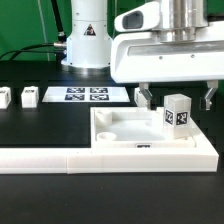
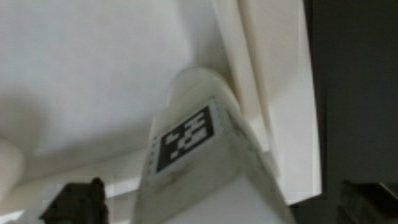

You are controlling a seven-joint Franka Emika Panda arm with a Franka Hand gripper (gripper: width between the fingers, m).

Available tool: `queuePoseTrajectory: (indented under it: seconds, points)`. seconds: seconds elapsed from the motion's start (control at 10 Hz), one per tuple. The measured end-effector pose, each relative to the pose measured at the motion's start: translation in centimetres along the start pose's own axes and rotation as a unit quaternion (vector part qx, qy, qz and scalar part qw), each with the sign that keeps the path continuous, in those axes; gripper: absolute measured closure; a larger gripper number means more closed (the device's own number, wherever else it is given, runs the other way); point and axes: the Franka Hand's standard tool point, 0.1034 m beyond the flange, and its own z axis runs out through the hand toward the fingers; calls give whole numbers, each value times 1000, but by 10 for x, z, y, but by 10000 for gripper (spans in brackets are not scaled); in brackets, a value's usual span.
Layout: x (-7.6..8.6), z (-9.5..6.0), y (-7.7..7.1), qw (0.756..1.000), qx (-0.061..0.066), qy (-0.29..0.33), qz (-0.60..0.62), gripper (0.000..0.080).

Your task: Assemble square table

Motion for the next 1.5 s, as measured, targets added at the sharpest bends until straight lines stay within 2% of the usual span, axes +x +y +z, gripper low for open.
queuePoseTrajectory:
  seconds: [0.3, 0.4, 0.6, 0.7, 0.9, 1.0, 1.1, 1.4, 1.5]
  points:
    - [-6, 4, -5, 992, -9, -8, -128, 151]
    - [-5, 3, -3, 980, -12, -14, -200, 151]
    - [-2, 2, -3, 968, -13, -12, -251, 151]
    - [-1, 1, -3, 968, -13, -11, -251, 194]
    - [-1, 2, -3, 968, -14, -11, -250, 467]
    - [-1, 2, -3, 968, -14, -11, -250, 467]
    - [-1, 2, -3, 968, -14, -11, -250, 511]
    - [-1, 2, -3, 974, -13, -10, -228, 511]
    - [-2, 2, -4, 987, -14, -8, -158, 511]
